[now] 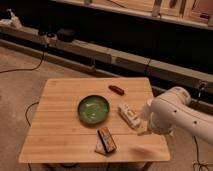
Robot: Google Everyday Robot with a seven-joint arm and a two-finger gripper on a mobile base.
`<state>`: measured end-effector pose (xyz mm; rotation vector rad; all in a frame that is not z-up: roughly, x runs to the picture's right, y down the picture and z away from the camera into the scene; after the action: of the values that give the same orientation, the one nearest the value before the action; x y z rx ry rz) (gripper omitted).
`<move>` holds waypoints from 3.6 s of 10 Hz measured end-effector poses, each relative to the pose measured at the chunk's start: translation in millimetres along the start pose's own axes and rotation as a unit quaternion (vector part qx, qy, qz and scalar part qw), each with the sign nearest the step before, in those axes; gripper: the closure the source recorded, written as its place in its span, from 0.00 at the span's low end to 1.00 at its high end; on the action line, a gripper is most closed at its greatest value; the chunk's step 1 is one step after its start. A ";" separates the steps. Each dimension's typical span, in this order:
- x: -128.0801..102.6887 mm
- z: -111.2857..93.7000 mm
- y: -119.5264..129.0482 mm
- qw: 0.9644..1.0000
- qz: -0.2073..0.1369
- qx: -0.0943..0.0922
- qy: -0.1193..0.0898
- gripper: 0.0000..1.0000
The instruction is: Place the ceramic cup in the ceramic bowl
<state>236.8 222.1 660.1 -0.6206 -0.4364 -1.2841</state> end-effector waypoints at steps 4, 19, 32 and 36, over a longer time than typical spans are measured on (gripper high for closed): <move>0.0 0.0 0.0 1.000 0.000 0.000 0.000 0.20; 1.4 -0.9 1.1 1.000 0.006 0.000 0.001 0.20; 29.5 -16.6 73.0 0.954 0.273 0.085 0.085 0.20; 50.7 -35.8 102.1 0.942 0.297 0.069 0.140 0.20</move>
<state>346.6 177.3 645.7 -0.3972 -0.0840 -0.7383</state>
